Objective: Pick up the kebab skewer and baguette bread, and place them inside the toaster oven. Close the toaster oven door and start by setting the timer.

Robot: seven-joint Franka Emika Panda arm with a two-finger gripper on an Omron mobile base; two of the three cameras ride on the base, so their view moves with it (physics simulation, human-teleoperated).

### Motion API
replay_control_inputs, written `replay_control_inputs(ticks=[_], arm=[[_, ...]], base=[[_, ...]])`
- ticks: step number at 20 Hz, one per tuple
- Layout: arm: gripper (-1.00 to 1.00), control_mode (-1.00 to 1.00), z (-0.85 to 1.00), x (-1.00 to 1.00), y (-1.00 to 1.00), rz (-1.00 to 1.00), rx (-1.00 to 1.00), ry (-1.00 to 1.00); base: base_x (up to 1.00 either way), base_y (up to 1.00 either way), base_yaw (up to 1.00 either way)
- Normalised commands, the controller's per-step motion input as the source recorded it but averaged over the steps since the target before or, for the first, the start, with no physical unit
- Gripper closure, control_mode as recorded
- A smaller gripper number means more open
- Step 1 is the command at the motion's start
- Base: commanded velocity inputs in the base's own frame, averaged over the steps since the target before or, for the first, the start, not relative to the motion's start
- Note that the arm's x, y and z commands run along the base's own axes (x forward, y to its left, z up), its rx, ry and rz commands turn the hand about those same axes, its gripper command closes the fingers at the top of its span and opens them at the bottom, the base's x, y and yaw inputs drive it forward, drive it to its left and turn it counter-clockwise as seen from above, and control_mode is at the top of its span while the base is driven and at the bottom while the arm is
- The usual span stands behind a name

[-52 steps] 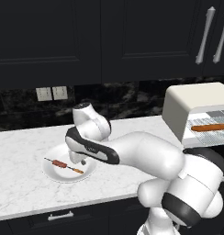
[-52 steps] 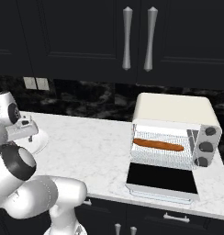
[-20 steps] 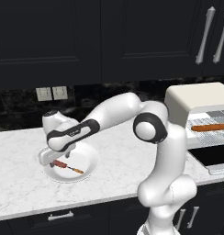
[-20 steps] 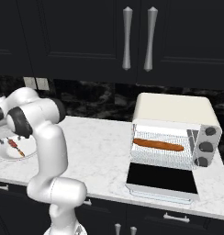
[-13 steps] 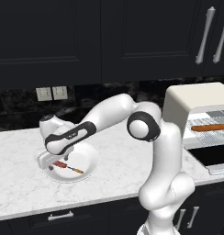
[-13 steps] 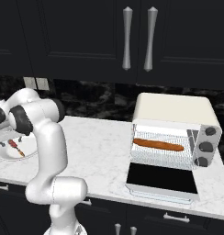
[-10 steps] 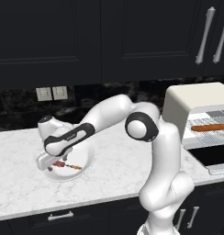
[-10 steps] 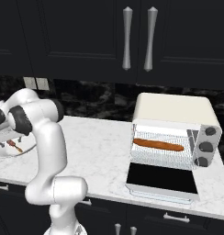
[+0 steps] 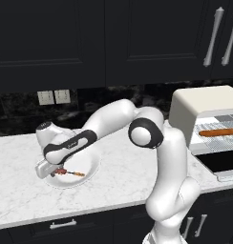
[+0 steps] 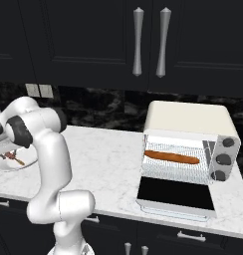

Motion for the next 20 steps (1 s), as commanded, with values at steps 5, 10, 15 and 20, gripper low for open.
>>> replay_control_inputs(ticks=[5,10,15,20], arm=[[1.0,-1.0,-0.08,0.0,-0.11,0.08,0.0,0.0],[1.0,-1.0,0.0,0.0,-0.2,0.06,0.01,-0.01],[1.0,-1.0,0.21,-0.19,-0.68,0.04,0.0,-0.07],[1.0,-1.0,0.48,-0.13,-0.87,0.04,0.05,-0.05]], base=[[0.0,0.0,0.0],[0.0,0.0,0.0],[0.0,0.0,0.0],[0.0,0.0,0.0]])
